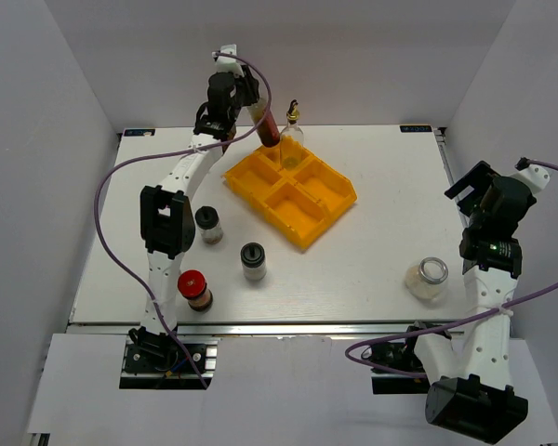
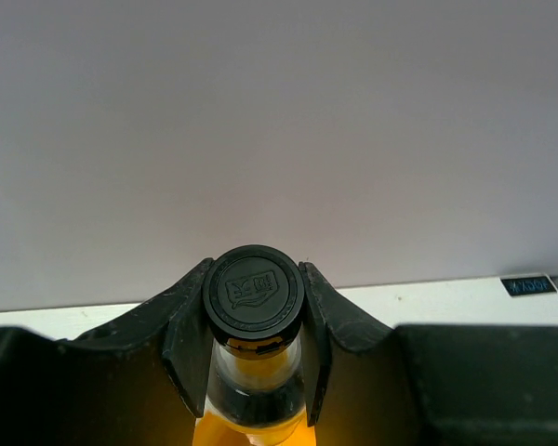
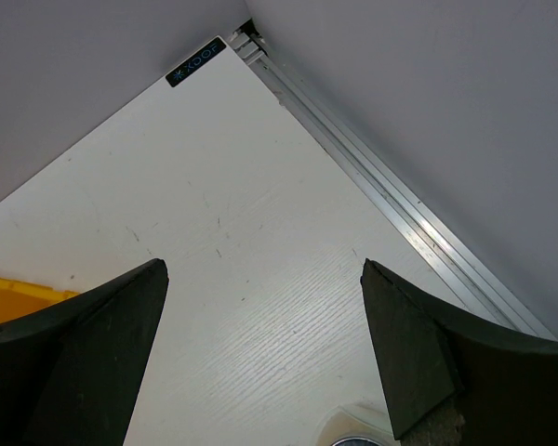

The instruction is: Organize the condiment bottles

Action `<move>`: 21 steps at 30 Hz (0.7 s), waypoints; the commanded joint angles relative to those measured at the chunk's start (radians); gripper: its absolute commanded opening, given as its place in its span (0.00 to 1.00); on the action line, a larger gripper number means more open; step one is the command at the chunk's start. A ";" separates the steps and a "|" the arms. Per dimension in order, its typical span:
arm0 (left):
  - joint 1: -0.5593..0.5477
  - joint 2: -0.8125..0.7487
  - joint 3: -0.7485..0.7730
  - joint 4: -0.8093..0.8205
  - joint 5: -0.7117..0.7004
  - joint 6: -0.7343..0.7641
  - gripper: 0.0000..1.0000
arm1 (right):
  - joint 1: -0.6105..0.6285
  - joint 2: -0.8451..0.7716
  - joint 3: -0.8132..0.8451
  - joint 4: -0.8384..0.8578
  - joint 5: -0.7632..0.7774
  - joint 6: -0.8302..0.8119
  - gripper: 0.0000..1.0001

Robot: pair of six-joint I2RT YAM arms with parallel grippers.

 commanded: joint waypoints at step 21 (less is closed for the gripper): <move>-0.101 -0.077 -0.135 0.120 0.025 0.149 0.56 | -0.003 0.024 0.005 0.033 0.019 -0.004 0.89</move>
